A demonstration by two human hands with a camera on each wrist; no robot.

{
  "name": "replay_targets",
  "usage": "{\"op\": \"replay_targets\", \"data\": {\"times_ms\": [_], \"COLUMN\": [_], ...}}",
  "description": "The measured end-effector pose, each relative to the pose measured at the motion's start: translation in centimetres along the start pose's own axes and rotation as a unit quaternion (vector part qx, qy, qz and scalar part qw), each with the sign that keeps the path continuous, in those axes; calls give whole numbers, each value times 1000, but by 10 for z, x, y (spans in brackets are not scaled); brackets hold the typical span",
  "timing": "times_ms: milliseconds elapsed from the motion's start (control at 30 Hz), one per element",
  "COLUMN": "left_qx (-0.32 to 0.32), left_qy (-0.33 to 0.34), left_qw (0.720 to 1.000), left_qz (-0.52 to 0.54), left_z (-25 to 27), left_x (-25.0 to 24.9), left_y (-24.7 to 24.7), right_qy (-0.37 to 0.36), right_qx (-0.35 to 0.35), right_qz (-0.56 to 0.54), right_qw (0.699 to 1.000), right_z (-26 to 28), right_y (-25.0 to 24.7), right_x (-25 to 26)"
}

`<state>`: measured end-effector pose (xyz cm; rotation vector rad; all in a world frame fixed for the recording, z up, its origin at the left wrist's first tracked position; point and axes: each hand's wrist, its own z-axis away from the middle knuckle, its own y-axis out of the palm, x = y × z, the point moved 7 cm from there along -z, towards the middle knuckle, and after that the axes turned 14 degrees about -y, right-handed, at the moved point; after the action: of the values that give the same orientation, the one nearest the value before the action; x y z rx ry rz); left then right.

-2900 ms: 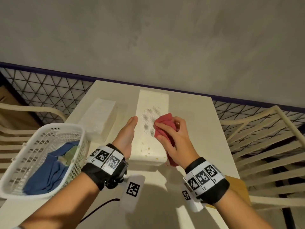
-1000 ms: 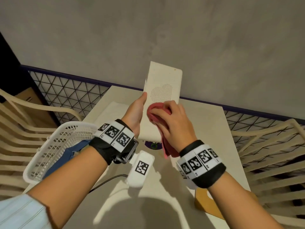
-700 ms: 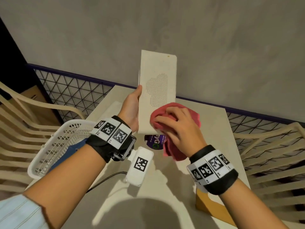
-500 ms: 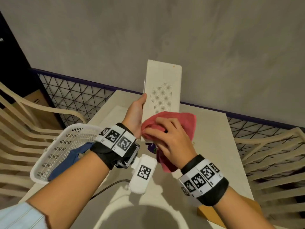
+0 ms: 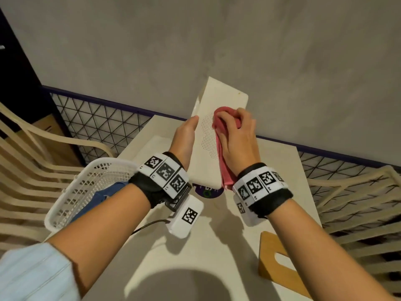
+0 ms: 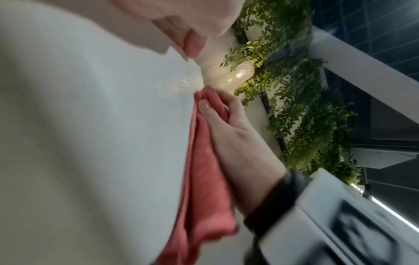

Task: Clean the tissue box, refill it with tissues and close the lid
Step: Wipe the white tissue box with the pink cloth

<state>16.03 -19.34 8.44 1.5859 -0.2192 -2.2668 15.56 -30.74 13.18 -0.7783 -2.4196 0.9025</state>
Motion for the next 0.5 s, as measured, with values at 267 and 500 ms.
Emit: {"op": "replay_targets", "data": {"times_ms": [267, 500], "left_qx": [-35, -63], "left_qy": [-9, 21], "left_qw": [998, 995], "left_qz": [-43, -71], "left_z": [-5, 16], "left_x": [22, 17], "left_y": [-13, -11], "right_qy": [-106, -134], "right_qx": [34, 66], "right_qz": [55, 56], "right_qw": [992, 987], "right_z": [-1, 11], "right_y": [8, 13], "right_x": [24, 45]}}
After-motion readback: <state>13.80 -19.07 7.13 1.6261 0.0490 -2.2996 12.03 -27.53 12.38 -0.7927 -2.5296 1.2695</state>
